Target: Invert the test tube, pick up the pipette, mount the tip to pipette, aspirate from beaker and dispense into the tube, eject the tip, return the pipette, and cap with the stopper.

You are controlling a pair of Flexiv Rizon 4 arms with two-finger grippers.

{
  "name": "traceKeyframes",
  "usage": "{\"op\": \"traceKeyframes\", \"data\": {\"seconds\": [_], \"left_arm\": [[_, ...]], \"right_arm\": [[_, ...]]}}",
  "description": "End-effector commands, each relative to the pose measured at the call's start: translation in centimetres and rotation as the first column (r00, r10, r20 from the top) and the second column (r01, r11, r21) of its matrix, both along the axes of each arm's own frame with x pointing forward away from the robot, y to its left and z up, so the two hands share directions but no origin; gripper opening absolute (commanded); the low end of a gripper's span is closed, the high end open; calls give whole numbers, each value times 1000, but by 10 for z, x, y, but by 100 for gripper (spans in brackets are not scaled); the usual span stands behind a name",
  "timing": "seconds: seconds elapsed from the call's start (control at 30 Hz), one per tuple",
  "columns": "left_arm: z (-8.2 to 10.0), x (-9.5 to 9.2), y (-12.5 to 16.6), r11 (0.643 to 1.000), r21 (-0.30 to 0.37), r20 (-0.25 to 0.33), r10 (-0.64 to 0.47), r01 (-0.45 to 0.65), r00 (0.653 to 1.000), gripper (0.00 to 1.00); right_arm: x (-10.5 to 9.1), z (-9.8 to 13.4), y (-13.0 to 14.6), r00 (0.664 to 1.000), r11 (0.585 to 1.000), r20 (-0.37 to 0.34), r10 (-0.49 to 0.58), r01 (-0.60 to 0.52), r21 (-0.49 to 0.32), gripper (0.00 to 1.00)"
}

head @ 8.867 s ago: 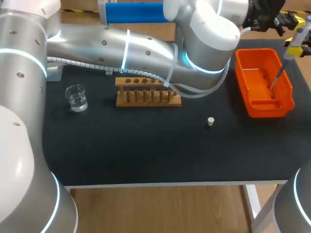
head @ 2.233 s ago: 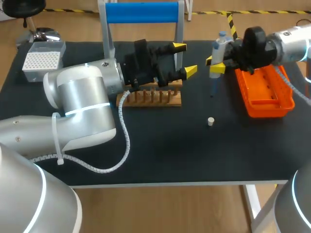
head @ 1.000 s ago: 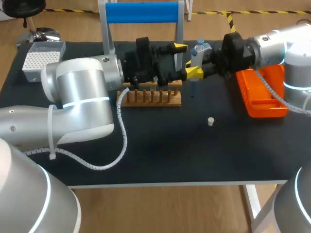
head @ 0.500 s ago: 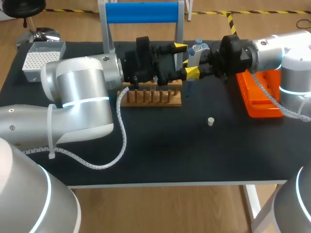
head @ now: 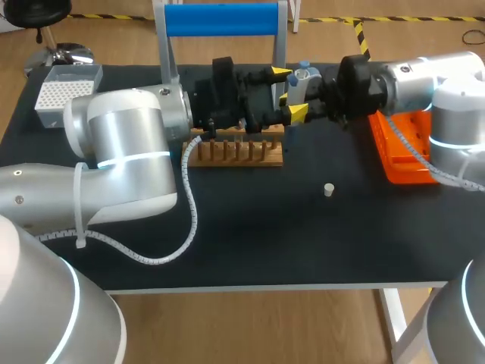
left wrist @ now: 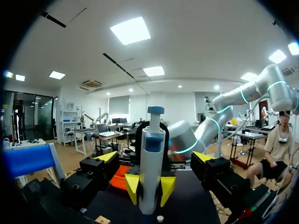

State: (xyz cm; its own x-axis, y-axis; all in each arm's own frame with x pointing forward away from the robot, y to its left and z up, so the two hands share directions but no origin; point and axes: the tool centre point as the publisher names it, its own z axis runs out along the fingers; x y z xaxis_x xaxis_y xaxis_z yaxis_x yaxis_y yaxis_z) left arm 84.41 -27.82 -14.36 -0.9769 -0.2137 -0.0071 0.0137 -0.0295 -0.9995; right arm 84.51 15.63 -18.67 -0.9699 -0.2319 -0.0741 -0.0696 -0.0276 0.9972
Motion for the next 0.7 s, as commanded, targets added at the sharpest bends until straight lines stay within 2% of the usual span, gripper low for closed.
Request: {"op": "traceKeyframes", "data": {"seconds": [0.03,0.13,0.23,0.33,0.37,0.43,0.47,0.53,0.7], "left_arm": [[0,1,-1,1000,1,-1,-2,2,1000,93],[0,1,-1,1000,1,-1,-2,2,1000,80],[0,1,-1,1000,1,-1,-2,2,1000,84],[0,1,-1,1000,1,-1,-2,2,1000,83],[0,1,-1,1000,1,-1,-2,2,1000,76],[0,1,-1,1000,1,-1,-2,2,1000,72],[0,1,-1,1000,1,-1,-2,2,1000,64],[0,1,-1,1000,1,-1,-2,2,1000,0],[0,1,-1,1000,1,-1,-2,2,1000,0]], "right_arm": [[0,1,2,1000,1000,-1,-3,3,-1,0],[1,1,3,1000,1000,-1,-2,2,-2,0],[0,1,5,1000,1000,1,5,-5,-8,0],[0,1,6,1000,1000,-1,8,-8,-11,0],[0,1,6,1000,1000,-1,11,-11,-14,0],[0,1,7,1000,1000,-1,12,-12,-14,0],[0,1,7,1000,1000,-1,11,-11,-14,0],[0,1,7,1000,1000,-1,10,-10,-13,0],[0,1,7,1000,1000,-1,9,-9,-13,0]]}}
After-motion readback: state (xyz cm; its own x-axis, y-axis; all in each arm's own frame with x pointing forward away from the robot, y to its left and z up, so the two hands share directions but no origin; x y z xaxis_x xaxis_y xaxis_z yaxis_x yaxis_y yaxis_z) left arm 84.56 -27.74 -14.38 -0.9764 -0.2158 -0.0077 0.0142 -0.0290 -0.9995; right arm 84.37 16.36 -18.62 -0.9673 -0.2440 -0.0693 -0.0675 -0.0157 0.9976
